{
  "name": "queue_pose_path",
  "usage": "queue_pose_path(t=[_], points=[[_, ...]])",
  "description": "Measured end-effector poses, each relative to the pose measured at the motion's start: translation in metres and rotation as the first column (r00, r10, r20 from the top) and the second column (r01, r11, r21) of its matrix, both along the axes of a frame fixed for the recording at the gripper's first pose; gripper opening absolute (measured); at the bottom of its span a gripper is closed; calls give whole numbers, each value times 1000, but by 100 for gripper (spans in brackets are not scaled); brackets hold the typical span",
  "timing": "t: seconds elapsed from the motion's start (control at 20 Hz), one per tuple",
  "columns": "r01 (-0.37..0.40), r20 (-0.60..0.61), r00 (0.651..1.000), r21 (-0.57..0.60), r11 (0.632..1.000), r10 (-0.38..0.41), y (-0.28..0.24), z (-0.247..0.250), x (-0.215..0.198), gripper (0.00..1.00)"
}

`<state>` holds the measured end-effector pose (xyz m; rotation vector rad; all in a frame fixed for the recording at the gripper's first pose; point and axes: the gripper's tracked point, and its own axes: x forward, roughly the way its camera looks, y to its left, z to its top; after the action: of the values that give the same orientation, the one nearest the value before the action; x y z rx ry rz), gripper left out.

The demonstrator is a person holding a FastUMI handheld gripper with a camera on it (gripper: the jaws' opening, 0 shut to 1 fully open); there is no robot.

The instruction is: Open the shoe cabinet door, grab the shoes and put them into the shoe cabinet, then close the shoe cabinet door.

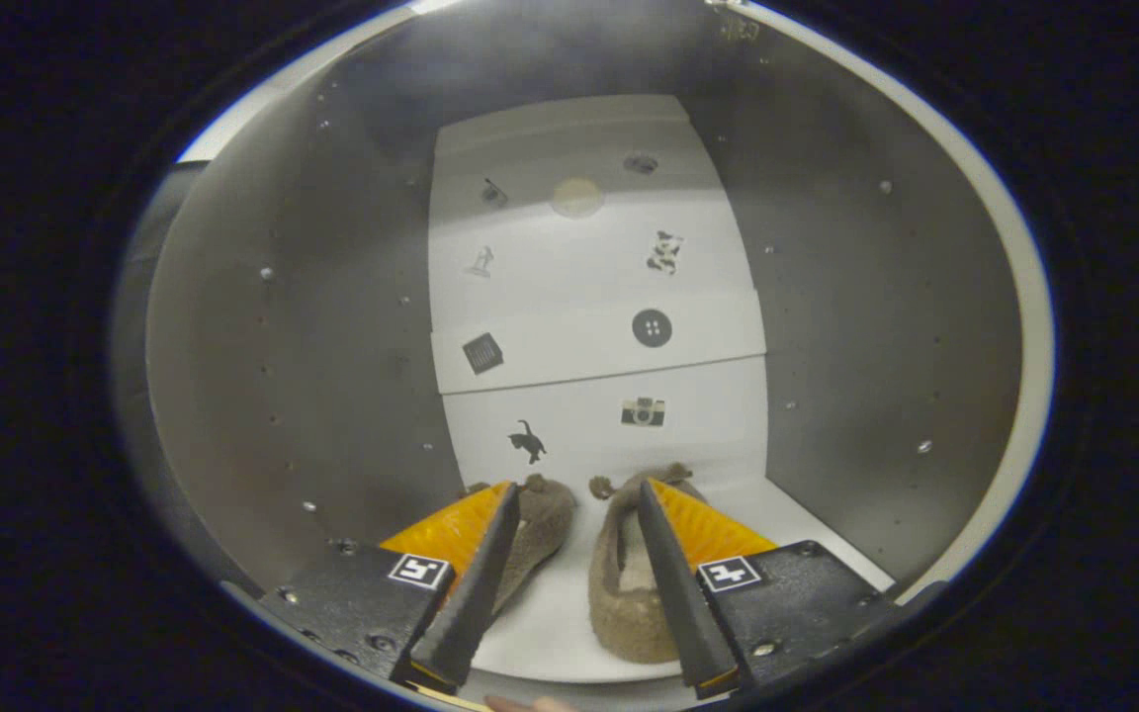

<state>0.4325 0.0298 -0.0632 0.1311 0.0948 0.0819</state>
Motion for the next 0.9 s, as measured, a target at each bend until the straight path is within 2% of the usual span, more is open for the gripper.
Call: queue_pose_path(t=[0.05,0.1,0.25,0.5,0.65,0.9], points=[[-2,4,1000,-1,1000,2,0,4,-13,78],[-2,8,1000,-3,1000,3,-1,7,-27,76],[-1,12,1000,-19,1000,1,-3,11,-71,100],[-19,3,1000,-93,996,20,-3,8,-144,100],[-51,-11,999,-79,996,51,0,5,-188,100],[-35,-8,999,-119,992,34,-5,10,-265,100]])
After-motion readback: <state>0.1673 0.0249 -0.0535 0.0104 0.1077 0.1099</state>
